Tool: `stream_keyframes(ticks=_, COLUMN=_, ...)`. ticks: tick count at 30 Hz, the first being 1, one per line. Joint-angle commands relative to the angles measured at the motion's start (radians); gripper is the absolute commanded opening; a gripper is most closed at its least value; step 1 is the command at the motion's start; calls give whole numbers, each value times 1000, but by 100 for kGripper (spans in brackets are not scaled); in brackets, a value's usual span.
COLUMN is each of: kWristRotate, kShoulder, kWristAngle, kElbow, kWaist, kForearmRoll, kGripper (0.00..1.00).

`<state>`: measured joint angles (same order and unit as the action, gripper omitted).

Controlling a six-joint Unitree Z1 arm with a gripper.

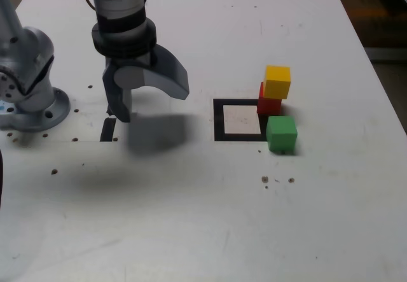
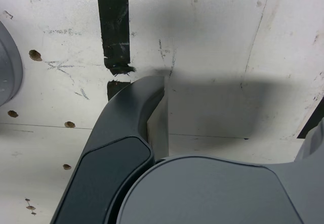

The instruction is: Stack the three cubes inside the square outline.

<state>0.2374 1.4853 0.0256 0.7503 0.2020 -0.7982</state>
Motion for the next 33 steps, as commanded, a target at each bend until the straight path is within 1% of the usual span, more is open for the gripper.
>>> stream_keyframes(ticks=1, kWristRotate=-1, kShoulder=-5, kWristAngle=2, kElbow=0, kWaist=2, kForearmRoll=-1, kGripper=99)
stream_keyframes(ticks=6, kWristRotate=-1, kShoulder=0, kWristAngle=7, kElbow=0, kWaist=2, kForearmRoll=-1, kGripper=99)
stream_keyframes(ticks=13, kWristRotate=-1, kShoulder=0, kWristAngle=7, kElbow=-2, kWaist=2, kForearmRoll=-3, kGripper=99)
stream_keyframes(ticks=16, kWristRotate=-1, kShoulder=2, kWristAngle=5, kElbow=11, kWaist=2, kForearmRoll=-18, kGripper=98)
stream_keyframes(ticks=19, kWristRotate=-1, kShoulder=9, kWristAngle=-1, kElbow=61, kWaist=5, kForearmRoll=-75, kGripper=98)
stream_keyframes(ticks=24, kWristRotate=-3, kShoulder=34, kWristAngle=-19, kElbow=231, kWaist=11, kForearmRoll=-247, kGripper=97)
stream_keyframes(ticks=27, kWristRotate=-7, kShoulder=55, kWristAngle=-24, kElbow=326, kWaist=11, kForearmRoll=-323, kGripper=97)
stream_keyframes(ticks=30, kWristRotate=-15, kShoulder=81, kWristAngle=-24, kElbow=400, kWaist=11, kForearmRoll=-366, kGripper=97)
stream_keyframes(ticks=33, kWristRotate=-23, kShoulder=110, kWristAngle=-21, kElbow=456, kWaist=11, kForearmRoll=-383, kGripper=97)
